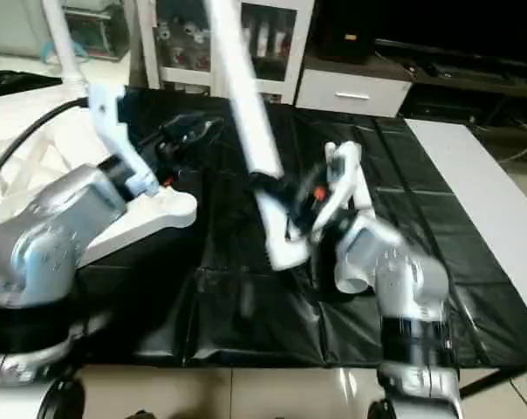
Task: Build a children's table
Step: Pick table leg
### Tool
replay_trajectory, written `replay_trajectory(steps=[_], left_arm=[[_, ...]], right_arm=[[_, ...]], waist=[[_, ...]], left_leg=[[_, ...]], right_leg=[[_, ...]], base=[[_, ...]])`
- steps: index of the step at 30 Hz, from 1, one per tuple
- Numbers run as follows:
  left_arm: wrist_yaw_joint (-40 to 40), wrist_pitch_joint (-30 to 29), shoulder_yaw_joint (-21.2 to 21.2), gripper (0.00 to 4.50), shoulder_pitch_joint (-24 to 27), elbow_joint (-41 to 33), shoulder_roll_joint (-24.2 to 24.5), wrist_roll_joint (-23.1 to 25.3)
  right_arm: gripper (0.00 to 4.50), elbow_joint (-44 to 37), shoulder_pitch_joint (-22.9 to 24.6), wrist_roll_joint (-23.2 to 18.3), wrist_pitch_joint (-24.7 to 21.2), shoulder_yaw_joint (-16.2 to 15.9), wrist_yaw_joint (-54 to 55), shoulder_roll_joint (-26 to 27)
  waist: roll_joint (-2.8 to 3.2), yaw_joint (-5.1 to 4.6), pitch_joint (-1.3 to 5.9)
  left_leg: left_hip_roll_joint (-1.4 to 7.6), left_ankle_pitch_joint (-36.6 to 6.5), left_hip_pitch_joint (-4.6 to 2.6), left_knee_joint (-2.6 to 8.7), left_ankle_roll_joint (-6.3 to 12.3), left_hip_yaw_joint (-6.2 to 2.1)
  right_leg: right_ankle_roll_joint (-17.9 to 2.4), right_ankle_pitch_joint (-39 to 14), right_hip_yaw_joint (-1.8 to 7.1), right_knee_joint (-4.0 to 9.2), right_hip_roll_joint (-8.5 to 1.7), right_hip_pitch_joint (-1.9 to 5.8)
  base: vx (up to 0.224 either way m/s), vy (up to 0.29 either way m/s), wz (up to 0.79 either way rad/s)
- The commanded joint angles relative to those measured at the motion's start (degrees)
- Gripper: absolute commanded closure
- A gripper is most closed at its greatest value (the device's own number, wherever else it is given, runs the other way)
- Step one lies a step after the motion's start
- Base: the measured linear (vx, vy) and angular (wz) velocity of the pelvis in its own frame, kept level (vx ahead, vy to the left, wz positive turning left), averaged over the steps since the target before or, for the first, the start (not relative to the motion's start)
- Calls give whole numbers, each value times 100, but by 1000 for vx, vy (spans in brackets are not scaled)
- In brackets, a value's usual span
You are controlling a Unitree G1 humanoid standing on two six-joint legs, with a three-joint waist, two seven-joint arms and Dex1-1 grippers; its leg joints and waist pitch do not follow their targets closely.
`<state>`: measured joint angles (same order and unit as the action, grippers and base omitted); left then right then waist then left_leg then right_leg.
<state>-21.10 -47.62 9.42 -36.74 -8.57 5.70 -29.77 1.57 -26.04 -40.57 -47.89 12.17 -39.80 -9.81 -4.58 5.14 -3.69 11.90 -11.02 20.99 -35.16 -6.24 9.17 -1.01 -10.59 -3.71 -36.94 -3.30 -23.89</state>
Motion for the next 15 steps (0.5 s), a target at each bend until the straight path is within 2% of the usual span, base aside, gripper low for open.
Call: replay_trajectory(steps=[1,3,4,6,7,8,13,15], left_arm=[[61,-365,157,165,-292,28,-160,-348],[57,-585,233,136,-382,18,-209,-692],[57,-585,233,128,-382,18,-209,-692],[-29,-795,214,119,-413,-64,-208,-998],[-94,-878,187,106,-416,-102,-197,-1088],[-162,-917,83,86,-393,-143,-163,-1062],[-218,-1106,-171,81,-350,-90,-137,-890],[-115,-1011,-226,81,-357,35,-117,-790]], right_arm=[[270,-448,54,-319,-175,57,-113,-52],[270,-567,103,-393,-236,7,-171,-76],[270,-567,103,-393,-236,7,-171,-76],[270,-706,170,-484,-309,-63,-233,-145],[270,-759,192,-513,-342,-92,-256,-176],[270,-814,209,-569,-394,-109,-289,-193],[270,-1063,306,-730,-556,-231,-390,-279],[270,-1115,321,-747,-544,-232,-357,-258]], waist=[[35,32,412],[34,46,403],[29,55,399],[39,48,393],[37,60,407],[29,51,401],[31,63,399],[43,68,397]], left_leg=[[76,-702,-26,393,-11,29],[75,-727,-14,403,-23,15],[71,-753,-8,406,-17,13],[75,-814,-13,414,-39,11],[85,-713,-15,414,-47,5],[84,-689,-6,421,-38,5],[83,-673,-2,422,-20,7],[87,-662,1,426,-24,1]], right_leg=[[-676,-1408,280,538,-393,343],[-716,-1381,263,524,-396,346],[-705,-1451,259,543,-399,343],[-649,-1601,255,559,-395,335],[-662,-1420,258,532,-392,345],[-679,-1314,257,529,-381,346],[-612,-1386,259,549,-398,356],[-609,-1377,260,553,-399,356]], base=[[0,0,0],[0,0,0],[0,0,0],[0,0,0],[0,0,0],[0,0,0],[0,0,0],[0,0,0]])
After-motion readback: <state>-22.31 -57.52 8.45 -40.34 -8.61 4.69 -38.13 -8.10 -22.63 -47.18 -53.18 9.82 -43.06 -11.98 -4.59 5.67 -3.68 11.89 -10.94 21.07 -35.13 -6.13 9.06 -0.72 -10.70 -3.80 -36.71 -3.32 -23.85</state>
